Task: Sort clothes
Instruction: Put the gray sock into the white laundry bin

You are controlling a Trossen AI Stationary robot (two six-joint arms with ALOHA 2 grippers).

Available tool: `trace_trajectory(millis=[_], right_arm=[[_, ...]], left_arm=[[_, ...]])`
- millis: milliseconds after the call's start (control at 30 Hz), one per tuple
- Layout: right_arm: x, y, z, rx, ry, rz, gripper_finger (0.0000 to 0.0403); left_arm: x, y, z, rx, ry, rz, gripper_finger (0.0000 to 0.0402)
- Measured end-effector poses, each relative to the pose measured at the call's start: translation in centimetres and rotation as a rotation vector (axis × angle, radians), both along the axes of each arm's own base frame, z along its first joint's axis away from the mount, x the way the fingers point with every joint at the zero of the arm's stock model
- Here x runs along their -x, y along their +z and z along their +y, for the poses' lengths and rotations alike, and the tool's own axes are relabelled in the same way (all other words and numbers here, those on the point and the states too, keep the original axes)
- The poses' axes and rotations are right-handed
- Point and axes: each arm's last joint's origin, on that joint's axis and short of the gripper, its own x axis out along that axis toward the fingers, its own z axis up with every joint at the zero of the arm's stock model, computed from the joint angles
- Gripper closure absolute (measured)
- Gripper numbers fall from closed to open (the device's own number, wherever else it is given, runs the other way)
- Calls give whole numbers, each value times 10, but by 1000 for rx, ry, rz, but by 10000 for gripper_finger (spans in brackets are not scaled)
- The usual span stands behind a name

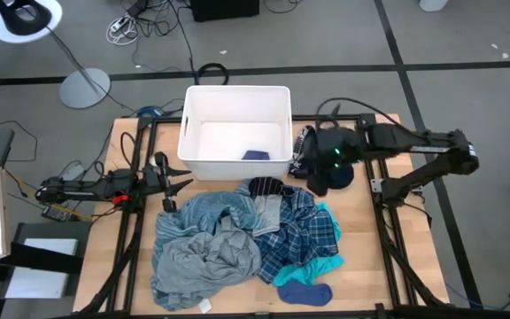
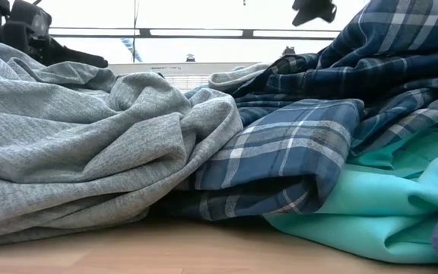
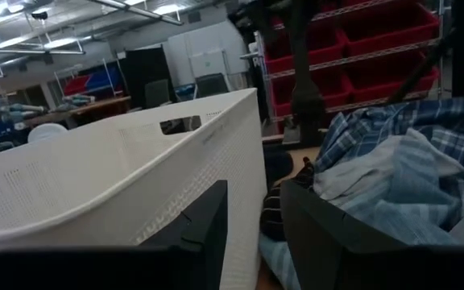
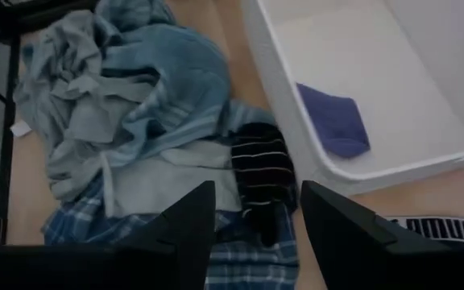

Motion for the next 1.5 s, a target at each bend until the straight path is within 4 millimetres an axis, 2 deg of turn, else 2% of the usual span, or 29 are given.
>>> trace_trajectory(millis=[167, 433, 567, 733, 900, 1033, 1167, 1367, 1500], right_arm=[[-4, -12, 28, 61, 29, -37, 218], [-54, -71, 58, 73, 172, -5, 222], [-77, -101, 64, 60, 210, 71, 222], [-89, -126, 69, -19, 210, 152, 226], [-92, -132, 73, -67, 217, 162, 229], [-92, -132, 78, -85, 207, 152, 230], [-91, -131, 84, -106, 202, 141, 229], [-95, -126, 91, -141, 193, 70, 233], [-95, -123, 100, -148, 222, 31, 236]], left_arm=[[0, 0, 0, 0, 1, 0, 280], [0, 1, 0, 17, -5, -20, 280], [0, 3, -2, 186, -106, -61, 280], [1, 7, -4, 394, -184, -108, 280], [7, 40, -6, 422, -281, -119, 280], [7, 63, -8, 396, -263, -16, 280], [-2, 83, -10, 397, -246, 104, 280], [-23, 97, -18, 396, -239, 276, 280], [-37, 98, -26, 407, -249, 353, 280]])
